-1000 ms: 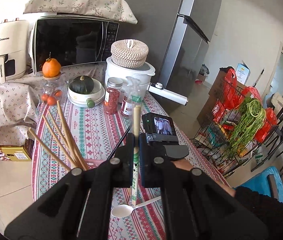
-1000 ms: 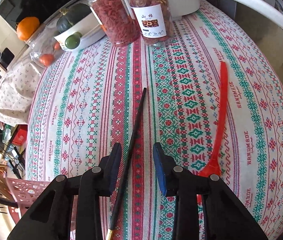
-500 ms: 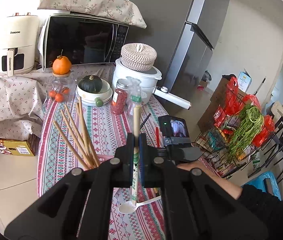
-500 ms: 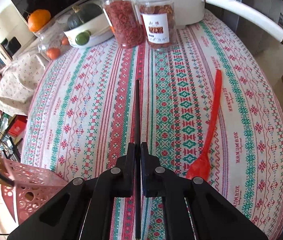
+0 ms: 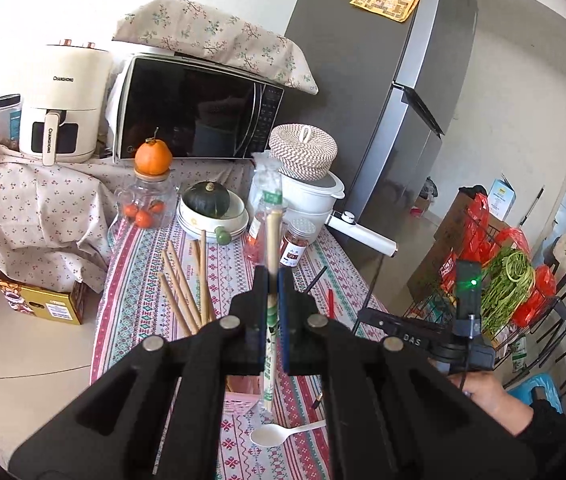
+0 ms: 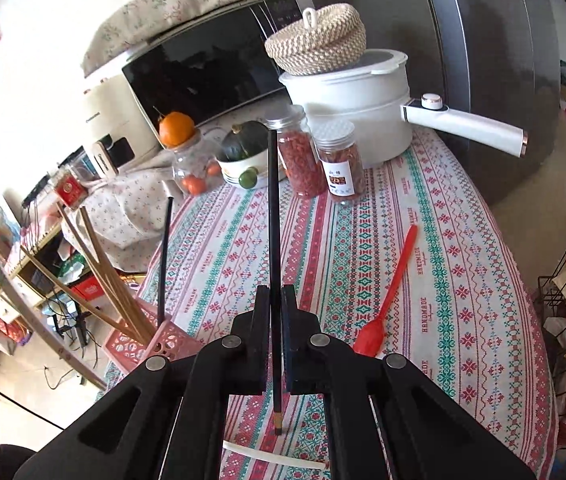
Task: Organize utensils
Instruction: 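Carry both chopsticks over the pink basket, drop them in and open both tools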
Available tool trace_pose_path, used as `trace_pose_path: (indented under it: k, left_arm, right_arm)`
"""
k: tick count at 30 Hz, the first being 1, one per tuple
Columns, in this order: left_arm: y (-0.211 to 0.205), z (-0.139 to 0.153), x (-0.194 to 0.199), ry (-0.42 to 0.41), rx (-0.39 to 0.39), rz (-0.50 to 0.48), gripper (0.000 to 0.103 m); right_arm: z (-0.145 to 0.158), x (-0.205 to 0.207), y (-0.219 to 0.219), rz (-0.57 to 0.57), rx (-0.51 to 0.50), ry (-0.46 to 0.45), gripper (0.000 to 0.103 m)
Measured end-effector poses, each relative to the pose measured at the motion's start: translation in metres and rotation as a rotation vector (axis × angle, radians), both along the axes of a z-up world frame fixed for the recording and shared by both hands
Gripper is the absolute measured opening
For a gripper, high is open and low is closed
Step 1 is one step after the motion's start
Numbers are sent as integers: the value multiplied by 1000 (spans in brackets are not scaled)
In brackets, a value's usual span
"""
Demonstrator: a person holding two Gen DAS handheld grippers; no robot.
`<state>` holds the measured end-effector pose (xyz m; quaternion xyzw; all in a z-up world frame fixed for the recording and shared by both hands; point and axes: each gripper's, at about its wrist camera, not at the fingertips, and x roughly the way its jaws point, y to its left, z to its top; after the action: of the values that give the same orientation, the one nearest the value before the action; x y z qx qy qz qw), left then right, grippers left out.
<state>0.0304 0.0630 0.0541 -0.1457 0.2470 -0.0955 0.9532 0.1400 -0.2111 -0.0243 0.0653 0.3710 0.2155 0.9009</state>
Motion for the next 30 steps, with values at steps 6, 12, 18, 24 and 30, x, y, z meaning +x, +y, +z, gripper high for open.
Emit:
trace_pose_path:
  k: [6,12,18,24,30]
  left_arm:
    - [4,-3,5,-24,7,49,6]
    - [3,-7,10,-64,47,86,6]
    - [0,-24,23,-50,106,98,6]
    - [4,-50,37,14,127,107,6]
    - [-2,-72,48,92,194,82,6]
  right_arm:
    - [13,-14,4,30,-9,-43,5]
    - [30,-24,10,62,18,-73,5]
    - [50,-37,13,99,46,-109,5]
    - [69,-51,16,136,93,-138,5]
    - [86,-59,27,169,146,-170,5]
